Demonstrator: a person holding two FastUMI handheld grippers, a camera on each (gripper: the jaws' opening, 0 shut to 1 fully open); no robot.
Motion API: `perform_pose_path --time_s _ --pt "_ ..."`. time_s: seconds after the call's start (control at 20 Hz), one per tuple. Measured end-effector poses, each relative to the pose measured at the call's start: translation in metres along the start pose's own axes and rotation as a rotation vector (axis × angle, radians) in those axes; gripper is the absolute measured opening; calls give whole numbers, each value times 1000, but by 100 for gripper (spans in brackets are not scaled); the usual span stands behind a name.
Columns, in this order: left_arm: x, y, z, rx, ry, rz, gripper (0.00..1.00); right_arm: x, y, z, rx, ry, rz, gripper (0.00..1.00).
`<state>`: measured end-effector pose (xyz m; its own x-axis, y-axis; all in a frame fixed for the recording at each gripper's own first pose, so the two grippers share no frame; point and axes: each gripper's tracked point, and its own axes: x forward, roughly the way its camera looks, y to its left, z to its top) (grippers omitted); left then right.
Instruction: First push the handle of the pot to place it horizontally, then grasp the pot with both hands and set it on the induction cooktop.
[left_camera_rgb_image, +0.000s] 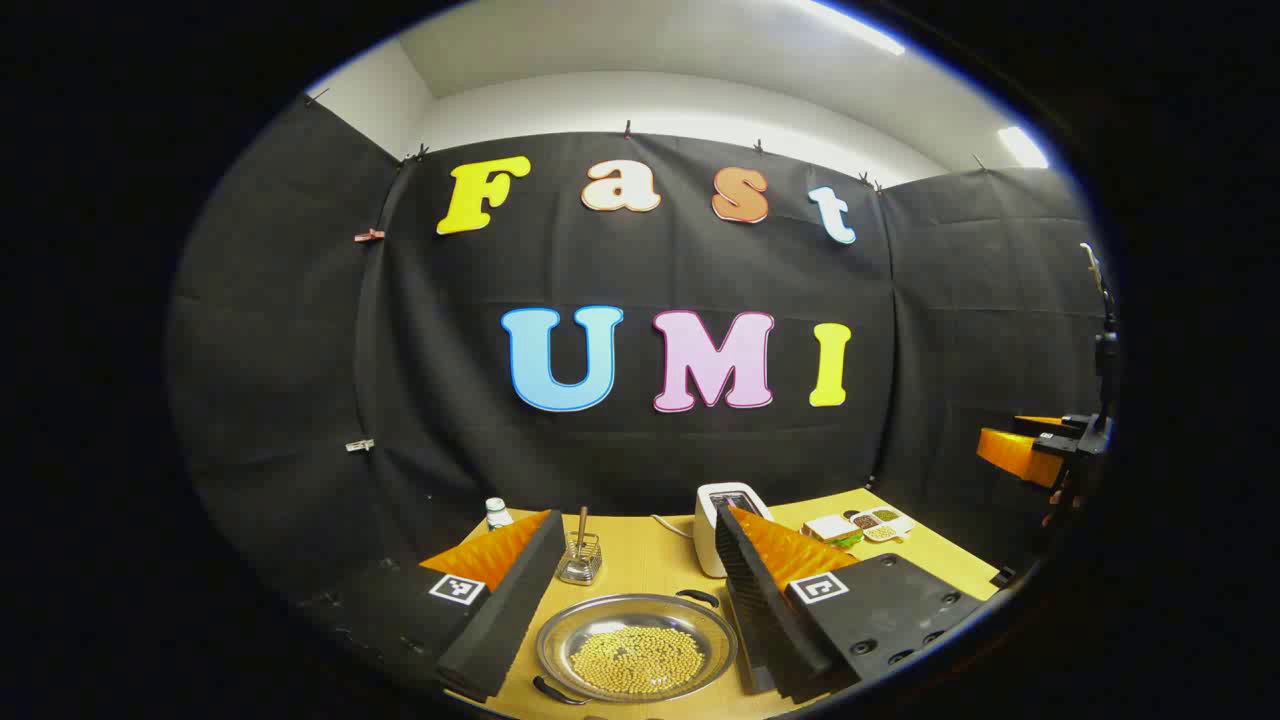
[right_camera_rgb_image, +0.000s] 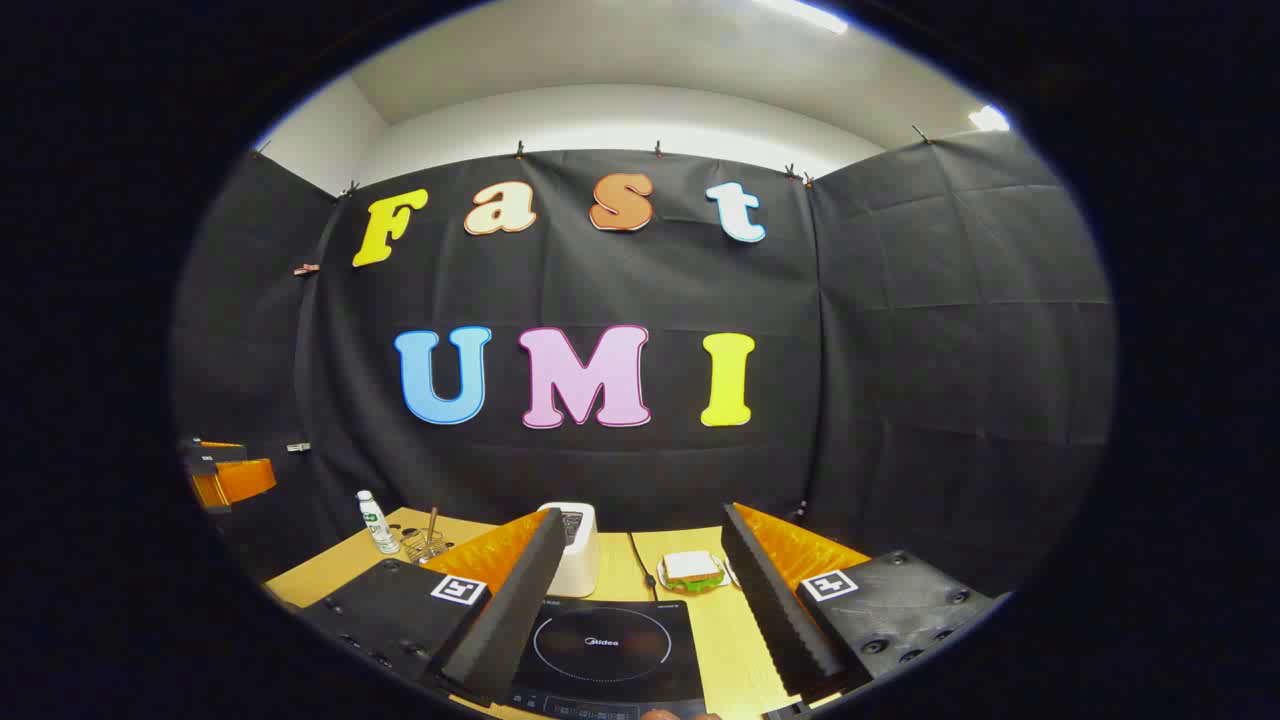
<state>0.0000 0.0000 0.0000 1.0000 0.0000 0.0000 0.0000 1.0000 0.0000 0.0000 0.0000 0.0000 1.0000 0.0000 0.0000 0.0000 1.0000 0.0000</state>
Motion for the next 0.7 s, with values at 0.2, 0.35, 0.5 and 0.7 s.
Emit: perform_pose_path --time_s 0.2,0.35,0.5,0.7 --pt "-1 -6 -9 -30 19 18 95 -3 -2 -7 -29 -9 -15 98" --pt "-1 -3 -18 -85 33 36 95 -2 -2 -16 -38 11 -33 96" --pt "-1 8 -27 -102 53 63 95 1 -4 -15 -43 7 -47 98" --pt "-4 18 -29 -95 60 88 95 5 5 -13 -35 0 -30 98"
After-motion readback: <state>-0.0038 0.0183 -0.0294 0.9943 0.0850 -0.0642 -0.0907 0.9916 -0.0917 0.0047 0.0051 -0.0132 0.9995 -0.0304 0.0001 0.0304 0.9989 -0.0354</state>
